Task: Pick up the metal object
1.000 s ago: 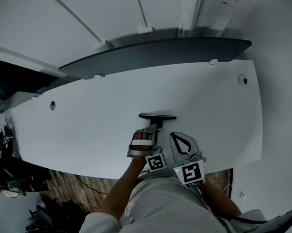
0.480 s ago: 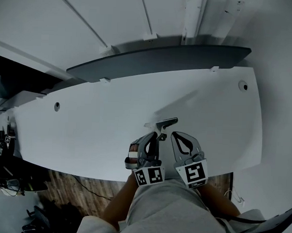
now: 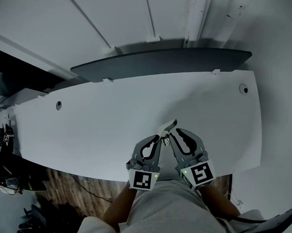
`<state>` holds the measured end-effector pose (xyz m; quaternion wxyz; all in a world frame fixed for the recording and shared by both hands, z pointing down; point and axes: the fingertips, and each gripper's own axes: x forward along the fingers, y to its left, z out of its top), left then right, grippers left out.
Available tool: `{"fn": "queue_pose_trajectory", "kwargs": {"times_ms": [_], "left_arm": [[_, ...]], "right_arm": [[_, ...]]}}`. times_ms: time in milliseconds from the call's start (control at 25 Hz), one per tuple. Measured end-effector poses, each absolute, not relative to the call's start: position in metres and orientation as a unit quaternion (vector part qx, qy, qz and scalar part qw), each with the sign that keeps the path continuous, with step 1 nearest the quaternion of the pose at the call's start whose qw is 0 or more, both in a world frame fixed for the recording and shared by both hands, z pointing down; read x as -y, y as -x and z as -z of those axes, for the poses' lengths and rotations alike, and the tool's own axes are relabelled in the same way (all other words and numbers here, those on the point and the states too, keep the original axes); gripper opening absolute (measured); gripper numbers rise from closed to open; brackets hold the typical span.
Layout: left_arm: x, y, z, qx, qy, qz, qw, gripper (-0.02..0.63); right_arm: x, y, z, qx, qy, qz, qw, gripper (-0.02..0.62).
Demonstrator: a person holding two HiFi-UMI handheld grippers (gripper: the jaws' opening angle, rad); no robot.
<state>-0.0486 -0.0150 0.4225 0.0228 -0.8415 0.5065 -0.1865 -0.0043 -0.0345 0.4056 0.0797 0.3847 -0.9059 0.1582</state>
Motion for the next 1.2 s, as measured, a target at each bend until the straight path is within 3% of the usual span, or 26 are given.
{"fn": "queue_pose_trajectory", "kwargs": {"times_ms": [120, 320, 440, 560, 800, 1200], "left_arm": [[0.016, 0.053, -0.407, -0.510, 0.847, 0.148, 0.003, 0.015], [0.012, 0.048, -0.386, -0.527, 0.845, 0.067, -0.065, 0.015], [0.007, 0.042, -0.373, -0.515, 0.852, 0.052, -0.081, 0.015], [0.004, 0.042, -0.363, -0.509, 0.855, 0.040, -0.087, 0.015], [-0.003, 0.051, -0.339, -0.519, 0.851, 0.026, -0.070, 0.017], [-0.045, 0.040, -0.243, -0.500, 0.865, -0.006, 0.033, 0.017]], "right_arm": [[0.040, 0.007, -0.389, 0.910, -0.372, -0.174, 0.052, 0.167], [0.054, 0.022, -0.356, 0.922, -0.352, -0.160, 0.029, 0.198], [0.061, 0.030, -0.340, 0.930, -0.340, -0.137, 0.035, 0.194], [0.061, 0.038, -0.318, 0.943, -0.320, -0.083, 0.030, 0.131], [0.052, 0.052, -0.283, 0.951, -0.306, -0.046, 0.022, 0.129], [-0.003, 0.032, -0.184, 0.948, -0.314, 0.024, -0.049, 0.129]]}}
